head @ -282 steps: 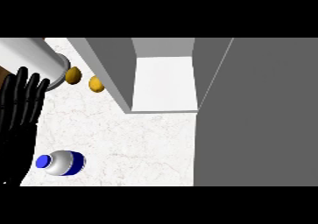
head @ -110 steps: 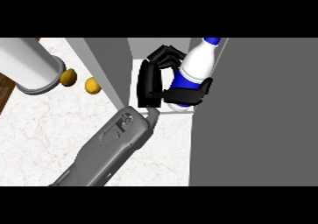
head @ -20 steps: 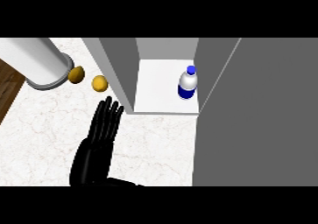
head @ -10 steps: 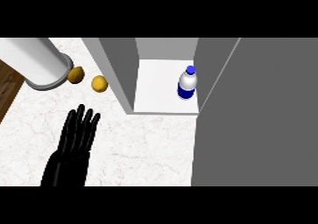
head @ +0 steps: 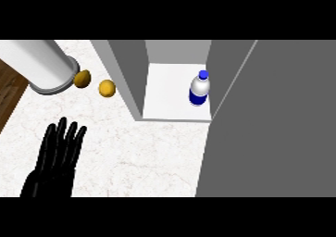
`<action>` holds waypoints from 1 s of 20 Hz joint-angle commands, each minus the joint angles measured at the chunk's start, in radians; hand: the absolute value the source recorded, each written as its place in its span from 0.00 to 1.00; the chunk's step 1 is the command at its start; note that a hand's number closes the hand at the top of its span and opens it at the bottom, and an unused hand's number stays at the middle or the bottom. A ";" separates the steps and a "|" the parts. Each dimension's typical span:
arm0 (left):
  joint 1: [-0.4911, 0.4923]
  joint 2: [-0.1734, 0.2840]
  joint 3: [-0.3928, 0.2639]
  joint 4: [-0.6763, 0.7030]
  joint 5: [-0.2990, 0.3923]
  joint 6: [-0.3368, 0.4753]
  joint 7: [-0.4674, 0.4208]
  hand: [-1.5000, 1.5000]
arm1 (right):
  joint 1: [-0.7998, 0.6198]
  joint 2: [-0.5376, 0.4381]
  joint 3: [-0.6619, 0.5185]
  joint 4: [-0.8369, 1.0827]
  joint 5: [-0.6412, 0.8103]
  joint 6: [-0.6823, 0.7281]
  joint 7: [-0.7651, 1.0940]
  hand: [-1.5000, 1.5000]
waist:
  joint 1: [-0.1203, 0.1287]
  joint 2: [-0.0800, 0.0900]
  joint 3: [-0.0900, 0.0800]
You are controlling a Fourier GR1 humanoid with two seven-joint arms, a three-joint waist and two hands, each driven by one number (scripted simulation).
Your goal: Pick up the bottled water, place it into the cabinet and close the cabinet
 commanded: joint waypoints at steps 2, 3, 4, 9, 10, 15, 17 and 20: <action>0.045 0.022 0.031 0.022 0.024 -0.053 -0.032 0.00 | -0.147 0.103 0.223 -0.055 0.173 -0.046 0.119 1.00 | 0.007 -0.001 -0.008; 0.036 0.030 0.050 -0.011 0.031 -0.039 -0.015 0.00 | -0.179 0.113 0.238 -0.020 0.206 -0.053 0.124 1.00 | 0.001 -0.004 -0.005; 0.052 0.049 0.064 -0.026 0.036 -0.057 -0.024 0.00 | -0.214 0.114 0.235 -0.019 0.188 -0.074 0.148 1.00 | 0.015 -0.002 -0.005; 0.098 0.073 0.093 -0.015 0.063 -0.117 -0.053 0.00 | -0.353 0.114 0.254 0.024 0.184 -0.169 0.214 1.00 | 0.013 0.001 -0.006; 0.106 0.076 0.088 -0.031 0.070 -0.110 -0.036 0.00 | -0.355 0.114 0.270 0.021 0.174 -0.176 0.225 1.00 | 0.011 -0.003 -0.006; 0.131 0.094 0.113 -0.018 0.096 -0.154 -0.046 0.00 | -0.471 0.112 0.241 0.102 0.173 -0.211 0.232 1.00 | 0.020 0.004 -0.007; 0.113 0.099 0.118 -0.041 0.091 -0.147 -0.036 0.00 | -0.493 0.111 0.236 0.116 0.170 -0.208 0.234 1.00 | 0.018 0.004 -0.006; 0.139 0.104 0.130 -0.029 0.101 -0.179 -0.062 0.00 | -0.512 0.110 0.232 0.106 0.150 -0.220 0.242 1.00 | 0.025 0.004 -0.007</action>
